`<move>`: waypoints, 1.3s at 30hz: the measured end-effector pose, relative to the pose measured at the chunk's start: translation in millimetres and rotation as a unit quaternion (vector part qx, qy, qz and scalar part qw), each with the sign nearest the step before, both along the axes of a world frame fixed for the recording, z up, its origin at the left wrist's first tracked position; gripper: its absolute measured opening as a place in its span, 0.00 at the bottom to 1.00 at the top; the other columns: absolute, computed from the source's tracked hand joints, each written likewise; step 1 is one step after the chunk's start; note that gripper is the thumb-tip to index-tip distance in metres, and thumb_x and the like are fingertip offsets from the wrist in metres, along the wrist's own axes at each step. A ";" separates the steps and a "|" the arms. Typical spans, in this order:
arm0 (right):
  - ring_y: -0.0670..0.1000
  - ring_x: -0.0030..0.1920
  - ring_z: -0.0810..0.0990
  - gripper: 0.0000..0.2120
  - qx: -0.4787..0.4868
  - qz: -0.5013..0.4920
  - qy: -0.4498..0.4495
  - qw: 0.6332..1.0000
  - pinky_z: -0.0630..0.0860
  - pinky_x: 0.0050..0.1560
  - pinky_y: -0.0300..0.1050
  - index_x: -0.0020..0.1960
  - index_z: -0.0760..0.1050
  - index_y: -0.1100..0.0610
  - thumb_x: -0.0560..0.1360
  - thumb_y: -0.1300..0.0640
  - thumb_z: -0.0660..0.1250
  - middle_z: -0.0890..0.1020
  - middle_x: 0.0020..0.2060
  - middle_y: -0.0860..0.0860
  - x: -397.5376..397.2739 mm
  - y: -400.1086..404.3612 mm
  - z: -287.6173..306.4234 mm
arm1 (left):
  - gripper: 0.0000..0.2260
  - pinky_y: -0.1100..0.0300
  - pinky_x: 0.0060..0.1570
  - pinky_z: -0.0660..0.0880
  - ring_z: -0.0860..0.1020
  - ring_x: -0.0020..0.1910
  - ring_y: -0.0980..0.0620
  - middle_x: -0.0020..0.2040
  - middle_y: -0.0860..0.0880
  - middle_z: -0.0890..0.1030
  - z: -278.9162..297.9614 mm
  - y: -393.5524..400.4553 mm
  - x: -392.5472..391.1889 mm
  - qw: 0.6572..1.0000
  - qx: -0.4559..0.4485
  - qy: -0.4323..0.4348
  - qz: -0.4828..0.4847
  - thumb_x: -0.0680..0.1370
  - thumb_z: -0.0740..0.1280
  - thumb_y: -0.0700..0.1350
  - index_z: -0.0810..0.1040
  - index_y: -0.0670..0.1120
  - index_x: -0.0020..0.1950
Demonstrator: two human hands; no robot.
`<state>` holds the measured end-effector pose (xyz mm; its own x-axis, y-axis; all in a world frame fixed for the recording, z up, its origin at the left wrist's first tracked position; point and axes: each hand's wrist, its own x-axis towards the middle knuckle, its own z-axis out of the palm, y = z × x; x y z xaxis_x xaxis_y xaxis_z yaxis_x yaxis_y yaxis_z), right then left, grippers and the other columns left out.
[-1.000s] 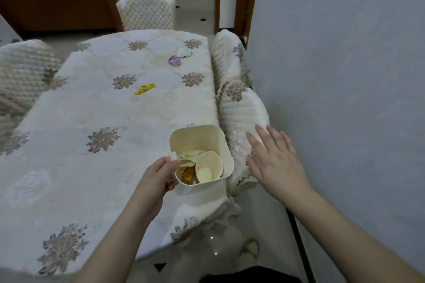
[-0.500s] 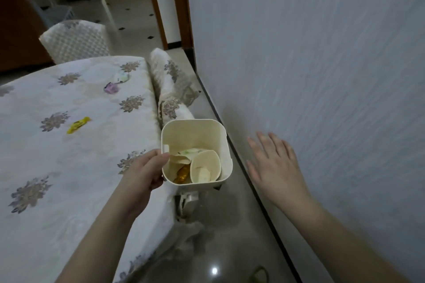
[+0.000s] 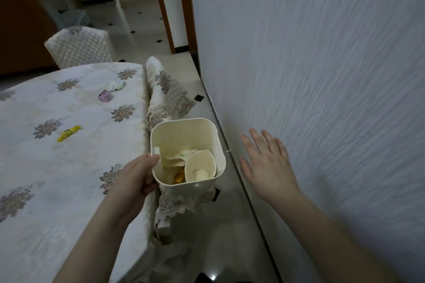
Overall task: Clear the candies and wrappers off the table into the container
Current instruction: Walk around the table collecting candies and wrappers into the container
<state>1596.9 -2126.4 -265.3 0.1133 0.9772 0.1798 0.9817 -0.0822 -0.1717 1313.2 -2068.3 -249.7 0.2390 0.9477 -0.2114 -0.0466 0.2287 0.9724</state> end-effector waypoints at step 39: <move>0.55 0.75 0.59 0.27 -0.023 0.320 -0.026 0.947 0.55 0.74 0.56 0.76 0.60 0.50 0.78 0.45 0.49 0.63 0.76 0.50 -106.0 415.7 -1.9 | 0.11 0.55 0.30 0.53 0.58 0.27 0.52 0.28 0.52 0.62 -12.9 220.2 -86.0 0.946 0.021 0.014 0.323 0.73 0.64 0.46 0.71 0.46 0.31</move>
